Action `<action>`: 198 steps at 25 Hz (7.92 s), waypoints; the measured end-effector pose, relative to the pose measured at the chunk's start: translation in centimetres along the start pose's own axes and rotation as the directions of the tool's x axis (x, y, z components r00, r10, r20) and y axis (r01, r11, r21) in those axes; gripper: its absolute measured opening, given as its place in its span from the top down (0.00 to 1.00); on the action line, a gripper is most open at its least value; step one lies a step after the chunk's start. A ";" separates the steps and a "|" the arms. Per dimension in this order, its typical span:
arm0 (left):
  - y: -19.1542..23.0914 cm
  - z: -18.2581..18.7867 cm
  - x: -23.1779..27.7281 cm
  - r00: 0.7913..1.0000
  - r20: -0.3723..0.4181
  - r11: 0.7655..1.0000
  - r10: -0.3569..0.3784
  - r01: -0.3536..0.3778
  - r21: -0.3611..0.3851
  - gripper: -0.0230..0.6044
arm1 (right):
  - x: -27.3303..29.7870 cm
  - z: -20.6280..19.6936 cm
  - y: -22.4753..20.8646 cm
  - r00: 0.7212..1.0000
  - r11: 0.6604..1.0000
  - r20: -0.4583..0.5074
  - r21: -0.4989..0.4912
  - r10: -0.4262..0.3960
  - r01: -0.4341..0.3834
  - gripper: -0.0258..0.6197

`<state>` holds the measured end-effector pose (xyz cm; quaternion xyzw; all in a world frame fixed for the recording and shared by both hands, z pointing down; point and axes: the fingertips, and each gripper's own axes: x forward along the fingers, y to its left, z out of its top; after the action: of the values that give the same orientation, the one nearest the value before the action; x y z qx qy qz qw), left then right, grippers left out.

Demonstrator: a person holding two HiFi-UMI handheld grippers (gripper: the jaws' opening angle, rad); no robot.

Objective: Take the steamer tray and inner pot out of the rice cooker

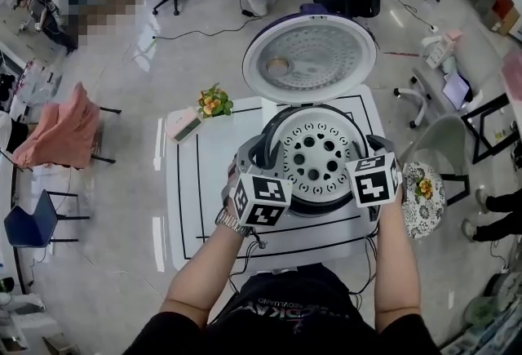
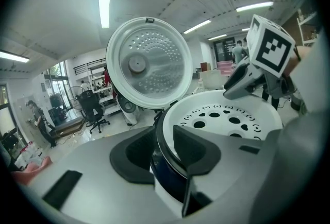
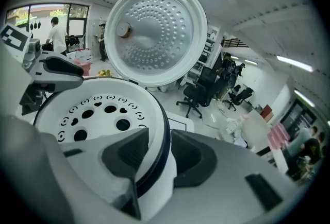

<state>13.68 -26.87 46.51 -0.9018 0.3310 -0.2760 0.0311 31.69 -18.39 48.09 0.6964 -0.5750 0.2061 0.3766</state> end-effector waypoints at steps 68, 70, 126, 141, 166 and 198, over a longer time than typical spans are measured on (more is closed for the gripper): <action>-4.1 1.6 0.4 0.946 -0.096 0.941 -0.311 0.292 -0.170 0.66 | -3.7 0.5 -4.0 0.940 0.902 0.339 0.391 0.048 -0.186 0.88; -4.3 1.7 0.4 0.939 -0.109 0.937 -0.325 0.305 -0.169 0.68 | -3.8 0.4 -4.1 0.935 0.897 0.350 0.395 0.052 -0.198 0.88; -1.4 3.7 -2.3 0.980 -0.015 0.930 -0.196 0.181 -0.321 0.82 | -5.1 2.9 -1.9 0.913 0.873 0.325 0.335 0.246 -0.355 0.87; 11.3 -1.5 -12.8 0.998 -0.006 0.914 0.070 -0.066 -0.400 0.83 | -7.0 12.7 12.1 0.826 0.869 0.389 0.111 0.409 -0.482 0.87; 25.8 -15.9 -21.1 0.957 -0.107 0.842 0.272 -0.290 -0.456 0.83 | -2.7 18.5 33.8 0.804 0.854 0.319 -0.038 0.502 -0.519 0.88; 26.7 -31.0 -9.4 0.952 -0.272 0.799 0.141 -0.272 -0.537 0.85 | 14.5 10.3 40.5 0.876 0.874 0.048 0.061 0.479 -0.481 0.88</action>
<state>-23.77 -37.99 61.86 -0.7921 0.4963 -0.2570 -0.2453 -4.86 -37.88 63.68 0.5482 -0.7280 0.3024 0.2793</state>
